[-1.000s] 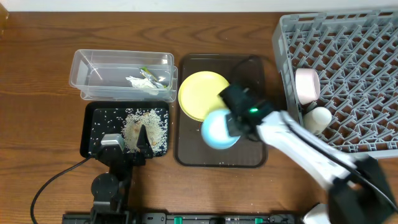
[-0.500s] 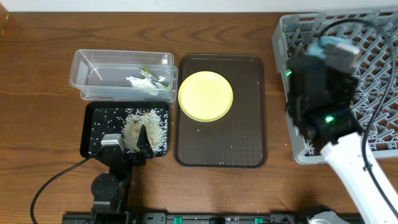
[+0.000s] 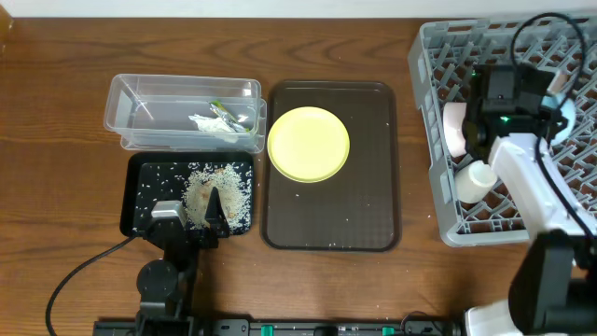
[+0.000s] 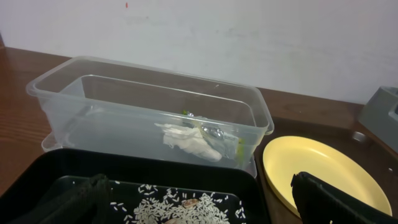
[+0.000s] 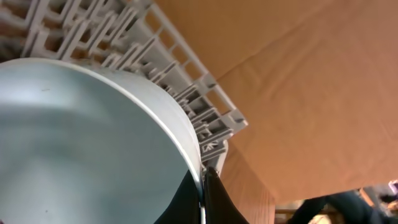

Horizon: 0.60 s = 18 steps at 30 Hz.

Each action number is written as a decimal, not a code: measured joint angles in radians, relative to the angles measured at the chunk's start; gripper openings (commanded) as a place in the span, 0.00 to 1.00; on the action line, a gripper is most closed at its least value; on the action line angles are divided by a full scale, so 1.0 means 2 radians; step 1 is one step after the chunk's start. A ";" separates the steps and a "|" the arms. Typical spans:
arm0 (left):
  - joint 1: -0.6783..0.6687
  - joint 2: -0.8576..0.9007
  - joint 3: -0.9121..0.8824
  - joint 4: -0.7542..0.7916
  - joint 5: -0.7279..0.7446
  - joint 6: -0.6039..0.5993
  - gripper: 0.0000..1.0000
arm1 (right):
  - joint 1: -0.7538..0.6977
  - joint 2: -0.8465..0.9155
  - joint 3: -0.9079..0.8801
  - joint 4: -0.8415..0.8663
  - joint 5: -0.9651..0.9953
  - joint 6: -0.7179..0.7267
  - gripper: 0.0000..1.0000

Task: Sort waste into correct bins and load items into the dishwasher rack
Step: 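Carry the light blue bowl with the right gripper into the rack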

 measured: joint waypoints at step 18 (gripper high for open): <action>0.000 0.000 0.000 0.000 0.000 0.000 0.95 | 0.091 0.016 0.000 -0.027 -0.033 -0.027 0.64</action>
